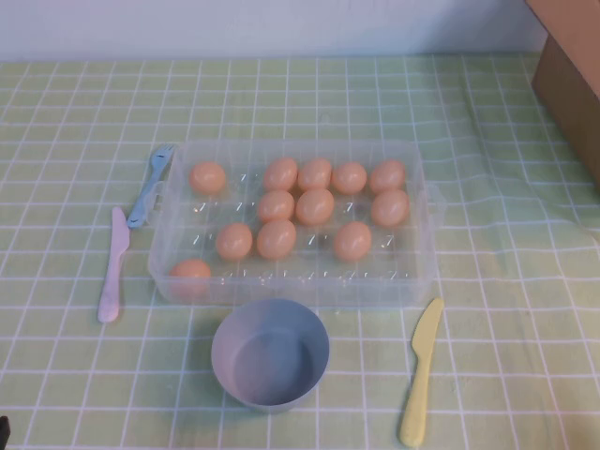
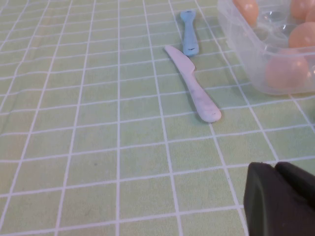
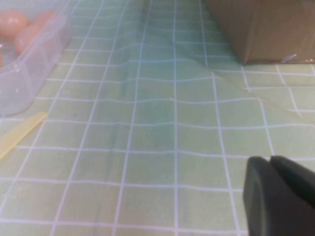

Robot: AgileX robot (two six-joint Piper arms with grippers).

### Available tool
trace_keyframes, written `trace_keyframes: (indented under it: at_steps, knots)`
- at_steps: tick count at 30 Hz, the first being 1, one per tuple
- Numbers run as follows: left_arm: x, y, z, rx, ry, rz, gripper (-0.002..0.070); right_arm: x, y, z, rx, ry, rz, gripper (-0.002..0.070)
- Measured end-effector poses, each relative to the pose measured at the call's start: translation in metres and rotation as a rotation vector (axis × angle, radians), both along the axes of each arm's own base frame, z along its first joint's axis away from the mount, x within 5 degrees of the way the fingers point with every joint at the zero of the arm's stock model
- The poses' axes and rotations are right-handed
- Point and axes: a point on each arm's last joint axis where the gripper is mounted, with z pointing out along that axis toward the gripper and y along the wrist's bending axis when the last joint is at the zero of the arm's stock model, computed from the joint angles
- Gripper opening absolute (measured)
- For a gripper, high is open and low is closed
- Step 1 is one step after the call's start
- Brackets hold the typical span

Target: Take an egg out of the egg box

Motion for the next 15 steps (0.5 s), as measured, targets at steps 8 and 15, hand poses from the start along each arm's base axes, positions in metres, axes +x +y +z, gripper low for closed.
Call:
trace_keyframes:
  at_steps: [8, 15]
  knots:
    - [0.0004, 0.0022, 0.0004, 0.075, -0.013, 0.003, -0.0005, 0.0000, 0.0000, 0.0000, 0.000, 0.000, 0.000, -0.0017]
    - [0.0006, 0.0024, 0.0010, 0.081, -0.021, 0.003, -0.0004, 0.0000, 0.0000, 0.0000, 0.000, 0.000, 0.000, -0.0017]
